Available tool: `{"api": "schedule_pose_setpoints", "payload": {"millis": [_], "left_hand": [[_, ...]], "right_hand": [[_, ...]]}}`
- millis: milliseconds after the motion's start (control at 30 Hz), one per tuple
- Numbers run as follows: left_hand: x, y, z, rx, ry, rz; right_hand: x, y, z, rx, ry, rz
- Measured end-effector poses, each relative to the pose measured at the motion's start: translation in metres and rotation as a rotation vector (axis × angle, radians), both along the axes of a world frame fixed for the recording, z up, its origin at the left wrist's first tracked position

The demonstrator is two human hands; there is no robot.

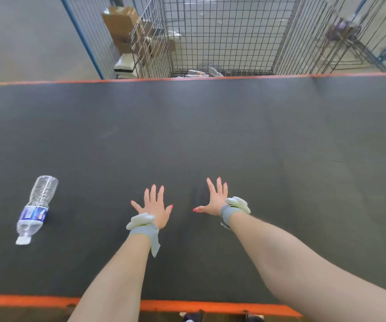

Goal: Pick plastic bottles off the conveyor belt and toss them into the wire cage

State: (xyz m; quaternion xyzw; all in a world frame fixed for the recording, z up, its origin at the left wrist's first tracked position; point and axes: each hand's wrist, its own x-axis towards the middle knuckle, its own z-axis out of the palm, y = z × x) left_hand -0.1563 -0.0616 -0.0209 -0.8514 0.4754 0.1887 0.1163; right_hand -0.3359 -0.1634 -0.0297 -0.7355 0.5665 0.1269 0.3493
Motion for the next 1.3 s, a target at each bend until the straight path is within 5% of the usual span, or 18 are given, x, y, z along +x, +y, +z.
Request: {"api": "schedule_pose_setpoints", "payload": {"millis": [300,500,733,1067,1300], "left_hand": [[0.041,0.043,0.009,0.096,-0.155,0.192],[0.065,0.050,0.017,-0.054,-0.111,0.382],[0.093,0.064,0.009,-0.001,-0.052,0.435],[0.075,0.013,0.003,0.071,0.035,0.228],[0.054,-0.095,0.015,0.002,0.110,0.189]], "right_hand": [[0.032,0.028,0.012,0.035,-0.023,0.102],[0.069,0.042,0.014,0.125,-0.136,0.091],[0.126,0.059,0.020,0.191,-0.226,0.085],[0.130,0.038,-0.002,0.099,-0.070,-0.186],[0.105,-0.068,0.017,0.157,-0.315,-0.532]]}}
